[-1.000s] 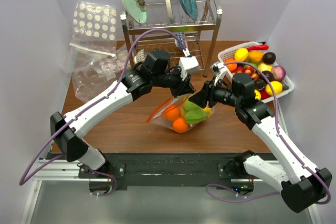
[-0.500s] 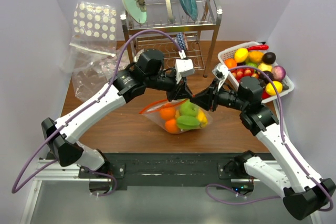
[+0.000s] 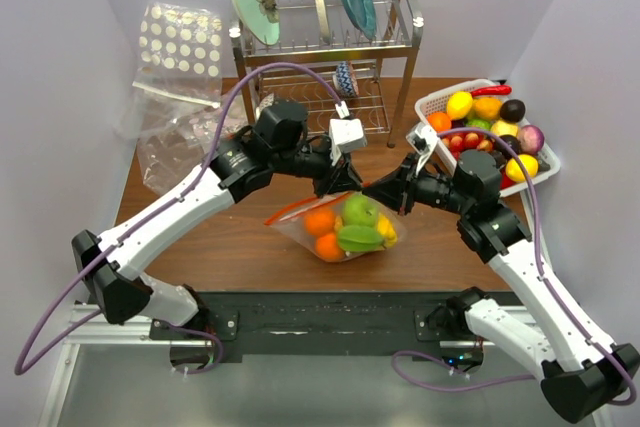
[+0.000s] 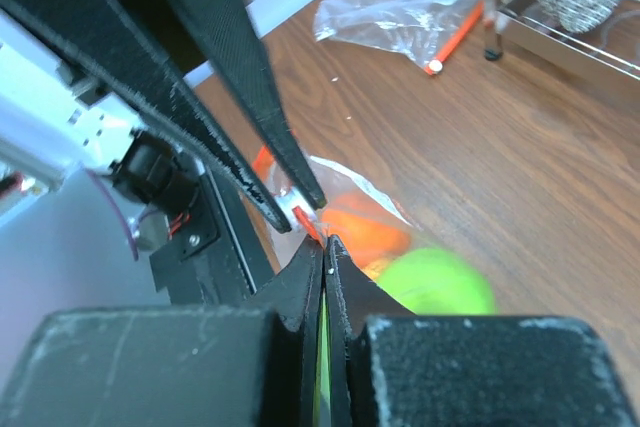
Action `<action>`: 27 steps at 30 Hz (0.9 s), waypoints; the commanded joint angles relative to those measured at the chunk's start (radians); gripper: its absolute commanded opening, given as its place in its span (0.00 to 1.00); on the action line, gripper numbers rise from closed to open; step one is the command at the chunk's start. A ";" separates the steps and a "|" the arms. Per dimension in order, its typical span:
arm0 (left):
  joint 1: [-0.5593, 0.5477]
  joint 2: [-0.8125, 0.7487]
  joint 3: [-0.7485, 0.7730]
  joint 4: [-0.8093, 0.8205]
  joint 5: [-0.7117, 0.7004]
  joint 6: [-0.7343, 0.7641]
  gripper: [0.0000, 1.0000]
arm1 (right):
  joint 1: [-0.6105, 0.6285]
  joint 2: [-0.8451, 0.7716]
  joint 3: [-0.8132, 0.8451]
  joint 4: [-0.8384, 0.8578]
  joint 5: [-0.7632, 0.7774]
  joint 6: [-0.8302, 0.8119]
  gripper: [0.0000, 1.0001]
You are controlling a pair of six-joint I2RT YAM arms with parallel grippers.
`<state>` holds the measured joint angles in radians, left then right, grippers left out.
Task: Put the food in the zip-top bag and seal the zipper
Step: Zip the zipper food storage bag at the center of the board.
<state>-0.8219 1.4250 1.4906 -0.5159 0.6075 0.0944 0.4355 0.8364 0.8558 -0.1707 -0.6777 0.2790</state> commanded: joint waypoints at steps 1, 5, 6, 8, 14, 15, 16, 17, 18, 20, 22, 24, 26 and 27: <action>-0.003 -0.066 -0.072 0.022 -0.049 -0.004 0.00 | -0.006 -0.029 -0.008 0.040 0.186 0.078 0.00; -0.002 -0.098 -0.147 0.056 -0.095 -0.018 0.00 | -0.007 -0.049 -0.011 0.022 0.328 0.111 0.00; -0.002 -0.101 -0.153 0.057 -0.097 -0.019 0.00 | -0.006 -0.057 -0.011 0.011 0.357 0.115 0.00; -0.002 -0.113 -0.164 0.056 -0.112 -0.024 0.00 | -0.006 -0.071 -0.009 -0.003 0.471 0.129 0.00; 0.000 -0.149 -0.216 0.074 -0.167 -0.061 0.00 | -0.009 -0.080 0.015 -0.105 0.820 0.154 0.00; -0.002 -0.150 -0.222 0.088 -0.172 -0.070 0.00 | -0.009 -0.070 0.026 -0.130 0.896 0.157 0.00; 0.000 -0.150 -0.228 0.091 -0.173 -0.079 0.00 | -0.011 -0.062 0.031 -0.138 0.926 0.161 0.00; 0.000 -0.150 -0.231 0.091 -0.179 -0.084 0.00 | -0.011 -0.057 0.034 -0.144 0.957 0.161 0.00; 0.000 -0.147 -0.233 0.093 -0.183 -0.087 0.00 | -0.012 -0.039 0.046 -0.165 1.018 0.167 0.00; -0.002 -0.146 -0.239 0.093 -0.193 -0.087 0.00 | -0.014 -0.019 0.063 -0.194 1.095 0.181 0.00; 0.000 -0.147 -0.243 0.090 -0.201 -0.087 0.00 | -0.017 0.007 0.084 -0.233 1.206 0.184 0.00; -0.002 -0.147 -0.248 0.082 -0.212 -0.087 0.00 | -0.023 0.023 0.107 -0.271 1.280 0.195 0.00; -0.002 -0.152 -0.253 0.079 -0.227 -0.087 0.00 | -0.032 0.035 0.124 -0.292 1.342 0.200 0.00; -0.002 -0.153 -0.254 0.076 -0.232 -0.087 0.00 | -0.032 0.033 0.135 -0.300 1.349 0.195 0.00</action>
<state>-0.8215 1.3159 1.2449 -0.4286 0.3958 0.0284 0.4370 0.8692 0.9131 -0.4232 0.3717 0.4694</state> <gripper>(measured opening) 0.152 0.007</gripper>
